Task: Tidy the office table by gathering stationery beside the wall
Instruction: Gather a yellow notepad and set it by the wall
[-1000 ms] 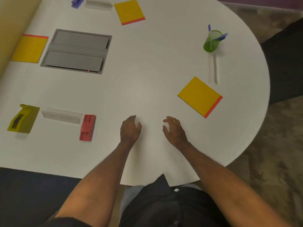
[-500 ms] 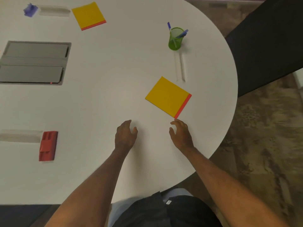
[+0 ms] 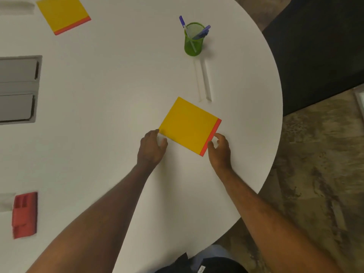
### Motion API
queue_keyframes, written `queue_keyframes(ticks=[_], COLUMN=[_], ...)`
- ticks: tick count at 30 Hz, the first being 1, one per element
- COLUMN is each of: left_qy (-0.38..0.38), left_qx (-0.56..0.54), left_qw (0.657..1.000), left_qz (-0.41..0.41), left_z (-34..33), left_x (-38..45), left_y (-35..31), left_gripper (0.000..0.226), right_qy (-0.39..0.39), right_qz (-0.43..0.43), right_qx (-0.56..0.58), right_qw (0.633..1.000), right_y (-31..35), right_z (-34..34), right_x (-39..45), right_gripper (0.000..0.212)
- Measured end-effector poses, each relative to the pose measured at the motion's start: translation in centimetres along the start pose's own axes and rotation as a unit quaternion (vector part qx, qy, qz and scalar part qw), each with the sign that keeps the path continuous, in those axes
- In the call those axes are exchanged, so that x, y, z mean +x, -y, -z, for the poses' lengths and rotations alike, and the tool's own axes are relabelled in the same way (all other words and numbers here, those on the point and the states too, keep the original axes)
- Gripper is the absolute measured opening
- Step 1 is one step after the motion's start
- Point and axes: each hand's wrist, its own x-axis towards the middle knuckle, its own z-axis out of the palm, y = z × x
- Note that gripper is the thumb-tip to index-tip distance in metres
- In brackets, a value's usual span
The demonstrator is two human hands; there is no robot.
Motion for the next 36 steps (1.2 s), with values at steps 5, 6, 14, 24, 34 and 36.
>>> queue_keyframes(ticks=[5,6,14,24,34,36], left_qy=[0.007,0.012,0.035,0.054,0.042,0.031], left_qx=[-0.019,-0.017,0.054,-0.12,-0.341,-0.34], left_qw=[1.0,1.0,0.998,0.985,0.92,0.919], left_qz=[0.012,0.016,-0.007,0.109,0.19,0.198], left_z=[-0.1,-0.2,-1.7,-2.2,-0.5,0.2], left_x=[6.4,7.4,11.7,11.9,8.9,7.3], left_y=[-1.4,-1.4,-1.2,-2.7,-2.6,-2.0], left_gripper=[0.061,0.064,0.066,0.066,0.031,0.032], right_qy=[-0.03,-0.039,-0.067,-0.049,0.022,0.021], right_qz=[-0.088,-0.114,-0.191,-0.258,-0.284,-0.276], right_qx=[0.081,0.1,0.084,0.163,0.255,0.263], right_qw=[0.992,0.988,0.976,0.951,0.924,0.924], right_y=[1.2,1.2,0.4,1.5,2.1,2.0], right_z=[-1.6,-1.9,-3.8,-3.5,-1.4,-1.1], right_x=[3.9,4.5,5.8,6.6,5.2,3.8], right_gripper=[0.056,0.058,0.06,0.054,0.013,0.011])
